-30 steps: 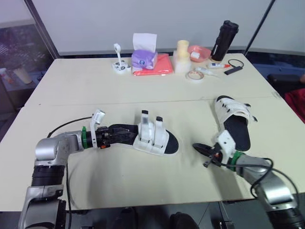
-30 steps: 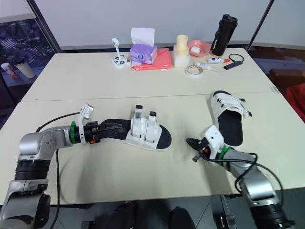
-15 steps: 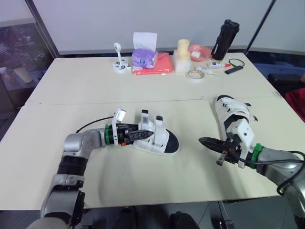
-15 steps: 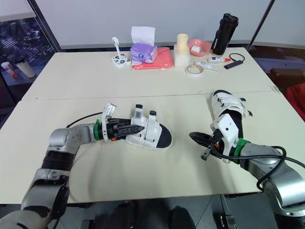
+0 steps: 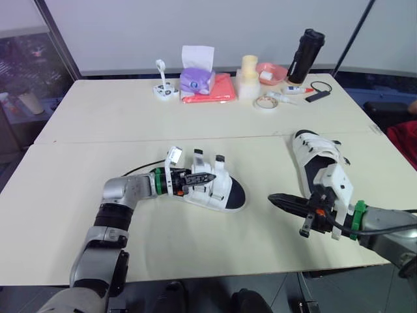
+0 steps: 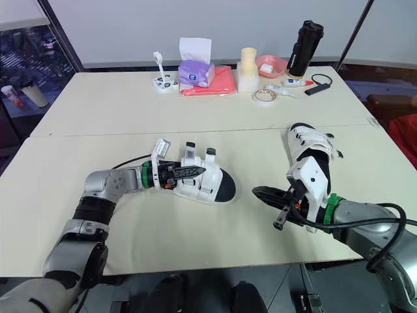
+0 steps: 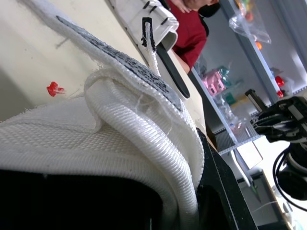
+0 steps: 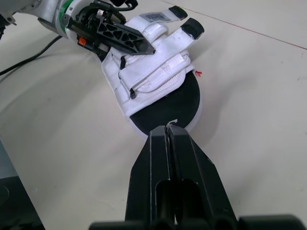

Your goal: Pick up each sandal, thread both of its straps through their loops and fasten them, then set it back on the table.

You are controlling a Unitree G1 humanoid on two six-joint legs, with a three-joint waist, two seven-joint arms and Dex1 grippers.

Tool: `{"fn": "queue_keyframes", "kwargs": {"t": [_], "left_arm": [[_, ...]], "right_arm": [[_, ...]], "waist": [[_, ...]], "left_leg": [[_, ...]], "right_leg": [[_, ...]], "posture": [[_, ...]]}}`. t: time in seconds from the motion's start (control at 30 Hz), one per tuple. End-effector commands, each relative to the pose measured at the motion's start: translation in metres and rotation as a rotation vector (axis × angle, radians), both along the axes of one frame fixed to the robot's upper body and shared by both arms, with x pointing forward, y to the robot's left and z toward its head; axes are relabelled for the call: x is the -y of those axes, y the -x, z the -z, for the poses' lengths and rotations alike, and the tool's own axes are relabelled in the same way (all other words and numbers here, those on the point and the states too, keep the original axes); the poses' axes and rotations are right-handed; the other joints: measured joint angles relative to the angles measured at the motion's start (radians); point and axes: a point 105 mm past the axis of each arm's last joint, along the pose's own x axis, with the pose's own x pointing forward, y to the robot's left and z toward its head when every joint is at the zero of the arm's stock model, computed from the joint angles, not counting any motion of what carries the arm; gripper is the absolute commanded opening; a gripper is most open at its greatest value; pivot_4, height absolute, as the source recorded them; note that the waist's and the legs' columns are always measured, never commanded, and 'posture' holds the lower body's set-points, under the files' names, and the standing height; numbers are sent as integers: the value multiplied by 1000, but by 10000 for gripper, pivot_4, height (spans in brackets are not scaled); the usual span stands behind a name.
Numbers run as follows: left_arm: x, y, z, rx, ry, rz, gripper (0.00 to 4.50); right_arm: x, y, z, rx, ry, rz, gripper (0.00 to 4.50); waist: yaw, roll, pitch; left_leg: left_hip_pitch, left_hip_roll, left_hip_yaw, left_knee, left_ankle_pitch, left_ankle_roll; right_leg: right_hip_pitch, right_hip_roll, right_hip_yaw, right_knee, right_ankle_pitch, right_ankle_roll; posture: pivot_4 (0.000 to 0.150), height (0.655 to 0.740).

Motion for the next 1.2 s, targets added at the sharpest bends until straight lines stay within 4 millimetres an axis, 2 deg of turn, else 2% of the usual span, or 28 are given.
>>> {"fn": "queue_keyframes", "kwargs": {"t": [0.03,0.1,0.23,0.33,0.4,0.6,0.73,0.9,1.0,1.07,1.13,1.2], "left_arm": [[23,-23,-50,85,172,-124,169],[34,-45,-67,110,234,-291,169],[42,-80,-85,64,332,-608,169],[38,-100,-79,7,334,-926,169],[42,-101,-75,-6,335,-1016,169],[64,-94,-34,-178,319,-1146,169],[62,-96,-20,-211,275,-1155,17067],[57,-98,-17,-200,221,-1158,43591],[57,-97,-21,-176,154,-1110,44433],[49,-93,-34,-99,110,-1049,44433],[38,-83,-44,5,25,-981,44433],[30,-65,-47,135,-127,-839,44433]], "right_arm": [[6,-10,-4,50,6,31,0],[7,-17,-1,54,7,48,0],[2,-23,3,52,1,28,0],[0,-28,5,53,10,15,0],[-1,-30,5,55,17,12,0],[-3,-28,9,43,20,4,0],[-3,-27,9,38,21,5,0],[-3,-26,11,33,28,8,0],[-4,-25,12,29,29,6,0],[-4,-25,14,26,29,6,0],[-3,-25,16,20,29,7,0],[-2,-26,18,13,28,5,0]], "waist": [[5,-1,1],[7,-2,1],[-2,-2,1],[-9,-2,1],[-12,-2,1],[12,-2,1],[30,-2,1],[25,-1,0],[26,-1,0],[23,-1,0],[13,-1,0],[-2,-1,0]], "left_leg": [[0,0,0,1,0,0],[-2,0,-1,5,0,0],[-4,-1,-1,9,-1,2],[-2,0,0,8,-1,2],[-2,0,1,7,-1,2],[-4,-1,1,10,-1,1],[-4,-2,1,14,-1,1],[-2,-2,1,15,-1,2],[-1,-2,1,15,-1,2],[-2,-2,0,16,-1,2],[-2,-2,0,15,0,0],[-2,-2,1,15,1,-2]], "right_leg": [[0,0,0,0,0,0],[0,0,-1,2,0,0],[0,0,-1,2,1,2],[-1,0,0,3,1,2],[-2,0,1,3,1,2],[-2,0,1,4,1,2],[0,0,1,4,2,4],[2,0,1,5,3,5],[2,0,1,7,3,5],[1,0,1,8,3,5],[1,0,2,8,3,5],[-1,0,3,10,2,5]], "posture": [[1500,7400],[1500,7400],[1500,7400],[1500,7400],[1500,7400],[1500,7400],[1500,7400],[1500,7400],[1500,7400],[1500,7400],[1500,7400],[1500,7400]]}}
